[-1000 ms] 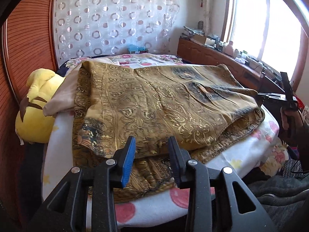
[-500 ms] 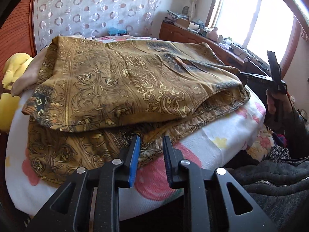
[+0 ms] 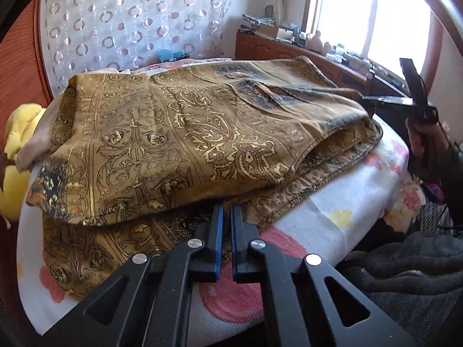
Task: Fold small clothes
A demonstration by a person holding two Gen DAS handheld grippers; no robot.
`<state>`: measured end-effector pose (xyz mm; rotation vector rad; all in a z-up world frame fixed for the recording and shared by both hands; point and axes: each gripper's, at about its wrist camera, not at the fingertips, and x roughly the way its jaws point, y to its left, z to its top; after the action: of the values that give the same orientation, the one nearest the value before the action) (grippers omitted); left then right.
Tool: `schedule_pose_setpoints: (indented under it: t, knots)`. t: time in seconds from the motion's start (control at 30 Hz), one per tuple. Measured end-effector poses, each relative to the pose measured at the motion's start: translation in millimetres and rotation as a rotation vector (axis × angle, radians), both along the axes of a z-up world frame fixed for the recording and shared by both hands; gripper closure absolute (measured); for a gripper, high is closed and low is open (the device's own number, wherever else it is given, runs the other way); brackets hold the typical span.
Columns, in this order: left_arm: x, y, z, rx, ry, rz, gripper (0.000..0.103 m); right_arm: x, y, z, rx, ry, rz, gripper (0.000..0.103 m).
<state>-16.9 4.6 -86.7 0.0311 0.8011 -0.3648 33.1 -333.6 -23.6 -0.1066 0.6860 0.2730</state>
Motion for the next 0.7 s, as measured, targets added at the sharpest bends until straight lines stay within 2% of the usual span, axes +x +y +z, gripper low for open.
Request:
schedule_pose_setpoints:
  t: [0.17, 0.33, 0.4, 0.53, 0.7]
  knots:
    - [-20.4, -2.0, 17.3, -0.052, -0.02, -0.036, 0.099, 0.0, -4.8, -2.6, 0.001, 0.006, -0.008, 0.08]
    - [-23.8, 9.5, 26.1, -0.103, 0.001, -0.004, 0.098, -2.5, -6.3, -1.2, 0.006, 0.002, -0.012, 0.08]
    - [-22.2, 15.5, 28.8, -0.119, 0.009, 0.015, 0.089, -2.3, -6.1, -1.2, 0.009, 0.003, -0.014, 0.08]
    - [-21.7, 27.7, 35.5, -0.122, -0.016, 0.053, 0.081, -2.3, -4.4, -1.8, 0.004, 0.005, -0.01, 0.08]
    - [-16.6, 42.8, 36.2, -0.099, -0.031, 0.11, 0.065, -2.6, -5.0, -1.3, 0.005, 0.002, -0.006, 0.08]
